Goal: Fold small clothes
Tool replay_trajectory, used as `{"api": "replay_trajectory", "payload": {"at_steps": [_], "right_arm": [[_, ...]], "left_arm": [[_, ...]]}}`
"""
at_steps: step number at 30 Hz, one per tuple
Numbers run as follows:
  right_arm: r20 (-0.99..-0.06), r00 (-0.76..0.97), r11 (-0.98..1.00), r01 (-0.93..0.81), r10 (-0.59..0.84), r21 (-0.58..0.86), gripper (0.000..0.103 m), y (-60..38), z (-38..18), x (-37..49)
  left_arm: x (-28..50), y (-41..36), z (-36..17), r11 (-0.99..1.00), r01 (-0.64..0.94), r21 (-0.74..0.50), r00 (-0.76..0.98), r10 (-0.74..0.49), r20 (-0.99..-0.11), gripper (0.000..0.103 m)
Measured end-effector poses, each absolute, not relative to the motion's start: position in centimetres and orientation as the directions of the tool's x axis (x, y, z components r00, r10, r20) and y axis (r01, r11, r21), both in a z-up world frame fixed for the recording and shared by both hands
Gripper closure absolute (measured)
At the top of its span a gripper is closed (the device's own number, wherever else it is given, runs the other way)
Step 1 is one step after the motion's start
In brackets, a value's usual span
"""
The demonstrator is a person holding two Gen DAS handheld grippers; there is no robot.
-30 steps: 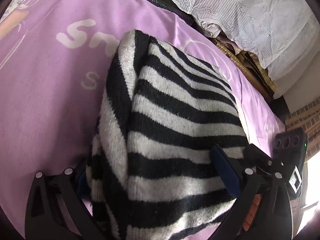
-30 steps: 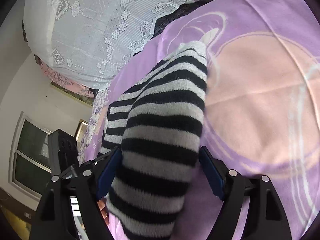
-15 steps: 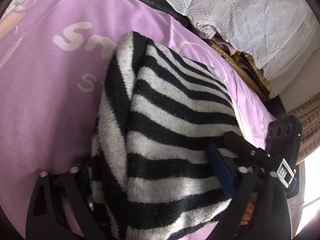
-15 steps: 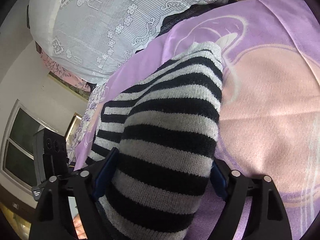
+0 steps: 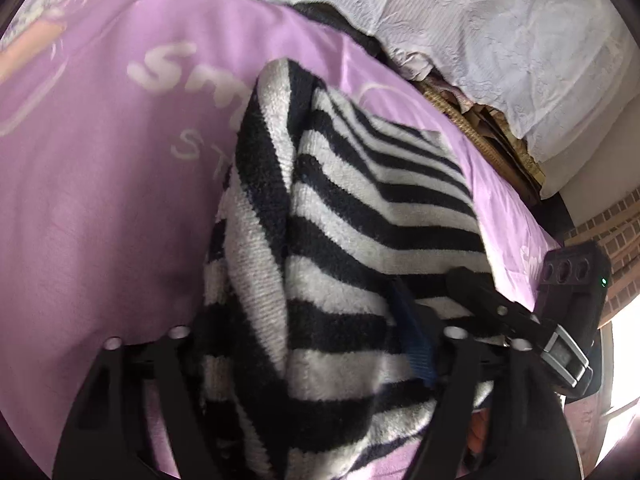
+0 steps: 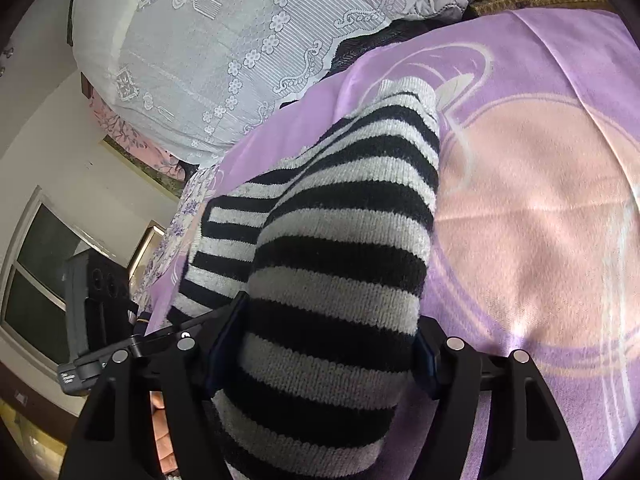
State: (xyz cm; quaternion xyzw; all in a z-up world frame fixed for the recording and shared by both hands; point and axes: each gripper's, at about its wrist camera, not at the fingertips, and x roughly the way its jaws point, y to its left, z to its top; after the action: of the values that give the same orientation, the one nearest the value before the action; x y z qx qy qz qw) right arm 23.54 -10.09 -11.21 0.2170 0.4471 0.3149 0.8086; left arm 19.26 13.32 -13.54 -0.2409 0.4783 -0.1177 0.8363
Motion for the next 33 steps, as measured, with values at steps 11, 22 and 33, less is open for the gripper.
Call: {"api": "replay_trajectory", "payload": {"at_steps": [11,22,33], "right_arm": [[-0.584,0.406,0.706,-0.305,0.703,0.639,0.031,-10.2,-11.6,23.6],[-0.569,0.445,0.718,-0.340,0.692,0.607,0.035,-10.4,-9.8,21.0],[-0.568,0.387,0.687,-0.373,0.726,0.624,0.035,-10.4,-9.0,15.9]], "left_arm": [[19.6,12.4,-12.8,0.883,0.005,-0.469,0.565,-0.390,-0.727,0.040],[16.5,12.0,-11.3,0.890,0.017,-0.456,0.601,-0.374,-0.706,0.060],[9.3,11.6,-10.3,0.900,-0.018,-0.437,0.612,-0.335,-0.716,0.060]]}}
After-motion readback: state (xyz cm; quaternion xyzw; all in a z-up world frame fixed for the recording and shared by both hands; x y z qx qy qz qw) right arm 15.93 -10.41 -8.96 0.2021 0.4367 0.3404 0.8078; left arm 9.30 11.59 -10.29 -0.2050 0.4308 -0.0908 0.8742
